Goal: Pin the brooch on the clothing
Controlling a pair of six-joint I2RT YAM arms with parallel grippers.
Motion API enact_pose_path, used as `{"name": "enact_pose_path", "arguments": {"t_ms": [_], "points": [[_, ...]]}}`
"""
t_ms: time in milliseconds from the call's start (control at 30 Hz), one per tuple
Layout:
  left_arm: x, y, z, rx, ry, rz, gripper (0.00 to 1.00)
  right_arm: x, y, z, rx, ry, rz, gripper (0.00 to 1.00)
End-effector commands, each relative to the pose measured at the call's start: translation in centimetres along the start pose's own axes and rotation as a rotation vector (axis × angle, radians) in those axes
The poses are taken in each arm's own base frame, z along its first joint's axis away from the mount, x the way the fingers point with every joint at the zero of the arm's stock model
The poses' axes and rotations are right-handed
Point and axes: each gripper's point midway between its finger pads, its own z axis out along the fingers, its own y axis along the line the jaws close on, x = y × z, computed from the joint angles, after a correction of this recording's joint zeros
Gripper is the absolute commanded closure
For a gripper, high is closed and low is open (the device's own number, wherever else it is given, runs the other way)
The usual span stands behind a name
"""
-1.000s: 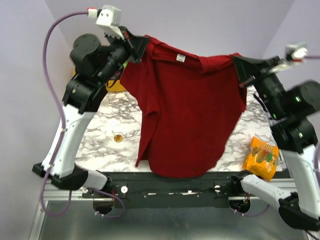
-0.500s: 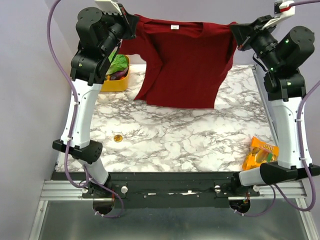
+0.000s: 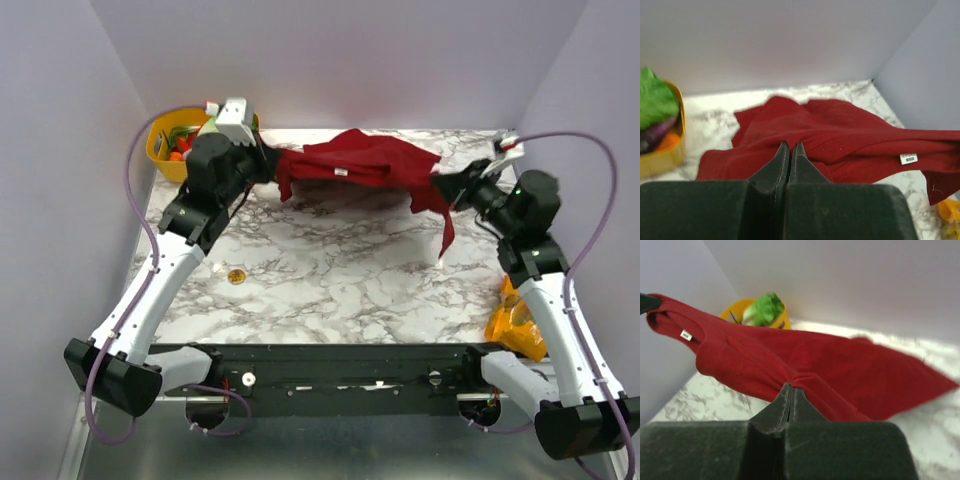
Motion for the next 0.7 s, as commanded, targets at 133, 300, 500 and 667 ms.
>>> {"name": "enact_pose_path", "arguments": {"t_ms": [133, 300, 500, 667], "points": [[17.6, 0.3, -4.9, -0.049, 0.274, -0.151, 1.0, 16.5, -3.1, -6.3, 0.178, 0.287, 0.215, 1.0], [23.1, -0.8, -8.0, -0.041, 0.412, -0.218, 1.0, 21.3, -2.6, -10.2, 0.247, 0.4, 0.335, 0.99], [27.3, -1.5, -10.7, -0.056, 0.526, -0.207, 1.0, 24.2, -2.0, -12.9, 0.323, 0.514, 0.46, 0.99], [30.0, -1.3, -11.6, -0.082, 0.592, -0.22, 1.0, 25.0, -1.6, -13.7, 0.369, 0.576, 0.548, 1.0]]}}
